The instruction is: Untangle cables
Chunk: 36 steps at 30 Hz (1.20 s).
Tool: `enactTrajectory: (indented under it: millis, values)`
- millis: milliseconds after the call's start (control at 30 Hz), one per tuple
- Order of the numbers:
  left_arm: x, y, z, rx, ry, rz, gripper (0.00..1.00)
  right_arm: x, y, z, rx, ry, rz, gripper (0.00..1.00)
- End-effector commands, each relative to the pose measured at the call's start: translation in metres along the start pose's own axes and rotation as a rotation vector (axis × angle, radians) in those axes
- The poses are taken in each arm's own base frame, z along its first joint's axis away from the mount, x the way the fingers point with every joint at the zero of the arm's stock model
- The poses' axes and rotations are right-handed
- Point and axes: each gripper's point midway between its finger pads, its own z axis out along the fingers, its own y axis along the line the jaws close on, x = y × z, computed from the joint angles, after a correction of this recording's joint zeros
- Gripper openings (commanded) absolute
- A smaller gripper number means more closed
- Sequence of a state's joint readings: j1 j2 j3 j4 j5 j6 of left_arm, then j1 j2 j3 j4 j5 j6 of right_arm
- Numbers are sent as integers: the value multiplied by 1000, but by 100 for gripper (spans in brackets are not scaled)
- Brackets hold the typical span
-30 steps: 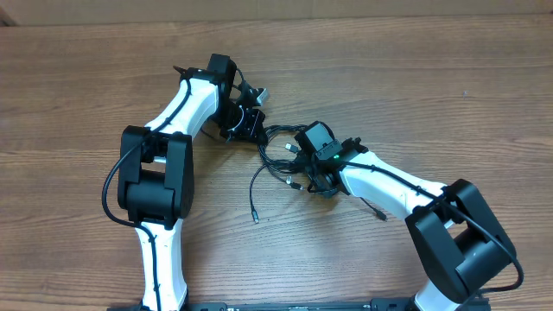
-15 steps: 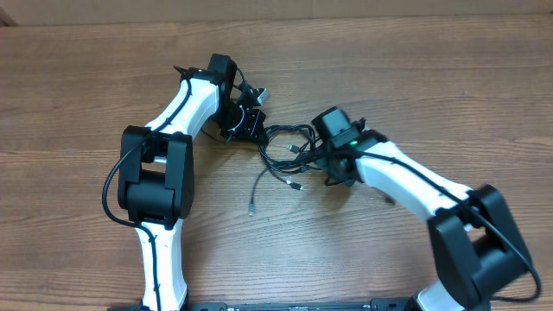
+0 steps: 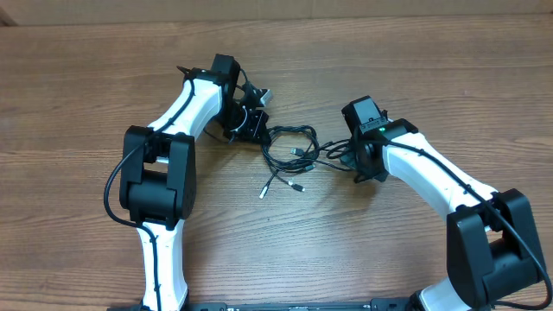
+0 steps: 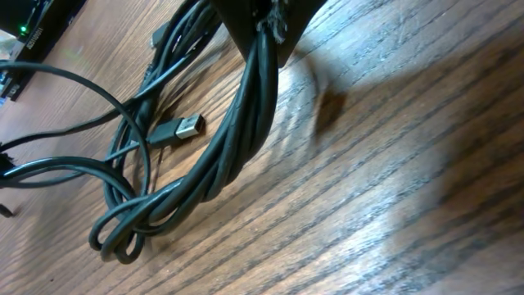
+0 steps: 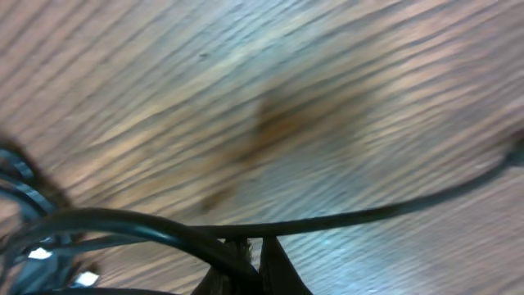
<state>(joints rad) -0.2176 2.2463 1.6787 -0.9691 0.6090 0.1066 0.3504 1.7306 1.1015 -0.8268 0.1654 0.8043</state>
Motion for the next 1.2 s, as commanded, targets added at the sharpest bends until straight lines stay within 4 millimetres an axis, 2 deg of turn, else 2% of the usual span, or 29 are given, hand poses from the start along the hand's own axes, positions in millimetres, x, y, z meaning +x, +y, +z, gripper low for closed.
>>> enactTrajectory:
  millis: [0,367,500,600,700,833,867,1100,1167]
  values:
    - [-6,6,0,-15,-6,-5,4,-21,-10,-9,33,-72,2,4]
    - [-5,6,0,-15,-4,-6,4,-50,-43,-17,214,-248,2,8]
    - [-5,6,0,-15,-4,-6,4,-51,-43,-17,218,-251,3,21]
    - [-5,6,0,-15,-4,-6,4,-47,-40,-16,198,-230,4,38]
    - [-5,6,0,-15,-5,-6,4,-35,-24,-11,107,-150,11,47]
    - [-5,6,0,-15,-5,-6,4,-28,-9,-9,27,-103,15,72]
    - [-5,6,0,-15,-4,-6,4,-29,-8,-9,25,-105,15,75]
    - [-5,6,0,-15,-4,-6,4,-31,-7,-9,19,-115,17,90]
    - [-5,6,0,-15,-5,-6,4,-31,-5,-9,12,-113,18,91]
